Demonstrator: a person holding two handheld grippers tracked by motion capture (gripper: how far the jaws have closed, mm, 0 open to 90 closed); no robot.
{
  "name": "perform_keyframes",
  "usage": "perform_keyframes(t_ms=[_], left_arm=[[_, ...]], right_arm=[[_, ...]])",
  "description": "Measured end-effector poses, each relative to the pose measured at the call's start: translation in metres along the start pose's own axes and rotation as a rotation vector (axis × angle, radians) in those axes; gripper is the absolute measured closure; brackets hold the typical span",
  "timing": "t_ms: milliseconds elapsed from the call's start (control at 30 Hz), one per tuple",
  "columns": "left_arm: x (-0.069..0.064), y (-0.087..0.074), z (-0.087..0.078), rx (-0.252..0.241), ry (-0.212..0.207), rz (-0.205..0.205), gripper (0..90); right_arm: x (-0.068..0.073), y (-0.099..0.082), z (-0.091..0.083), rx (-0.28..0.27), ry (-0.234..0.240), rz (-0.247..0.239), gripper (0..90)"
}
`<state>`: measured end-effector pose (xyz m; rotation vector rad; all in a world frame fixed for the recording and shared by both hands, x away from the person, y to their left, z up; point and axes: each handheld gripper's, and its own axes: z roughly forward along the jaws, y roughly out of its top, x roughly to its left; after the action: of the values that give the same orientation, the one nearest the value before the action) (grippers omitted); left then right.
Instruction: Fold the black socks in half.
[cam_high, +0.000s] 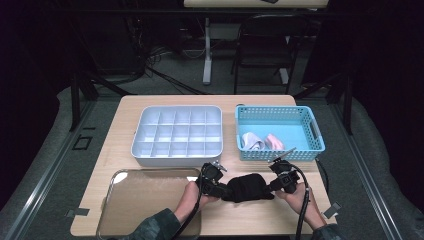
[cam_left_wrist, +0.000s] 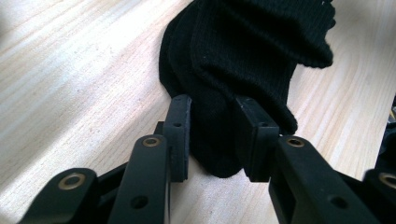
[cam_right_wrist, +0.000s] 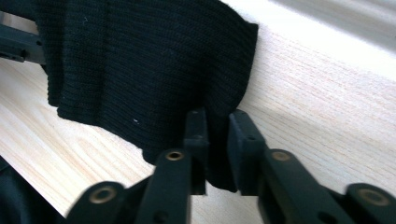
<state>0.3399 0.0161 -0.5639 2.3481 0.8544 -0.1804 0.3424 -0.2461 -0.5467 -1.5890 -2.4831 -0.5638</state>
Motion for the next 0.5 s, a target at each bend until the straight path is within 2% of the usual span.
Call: perform_keyframes(t_ms=[100, 167, 233, 400, 433, 467, 500], left_arm=[[0.000, 0.000, 0.000, 0.001, -0.002, 0.004, 71.7], [0.000, 0.000, 0.001, -0.002, -0.006, 0.002, 73.2], [0.000, -0.001, 0.001, -0.006, -0.011, 0.002, 74.4], [0.000, -0.001, 0.001, -0.012, -0.012, 0.002, 76.4], [0.001, -0.001, 0.001, -0.014, -0.014, 0.001, 76.6], [0.001, -0.001, 0.001, -0.015, -0.014, 0.000, 76.8], [0.001, -0.001, 0.001, -0.017, -0.015, -0.001, 77.0]], right_arm=[[0.001, 0.000, -0.001, -0.004, -0.008, -0.006, 84.8], [0.001, 0.000, -0.002, -0.002, -0.010, -0.008, 85.4], [0.002, -0.001, -0.003, -0.026, -0.009, 0.004, 85.7], [0.003, 0.000, -0.011, -0.035, -0.013, -0.017, 86.2], [0.006, -0.002, -0.009, -0.089, -0.004, 0.020, 86.2], [0.006, -0.001, -0.012, -0.066, -0.013, 0.001, 86.2], [0.006, -0.001, -0.012, -0.071, -0.005, -0.002, 86.3]])
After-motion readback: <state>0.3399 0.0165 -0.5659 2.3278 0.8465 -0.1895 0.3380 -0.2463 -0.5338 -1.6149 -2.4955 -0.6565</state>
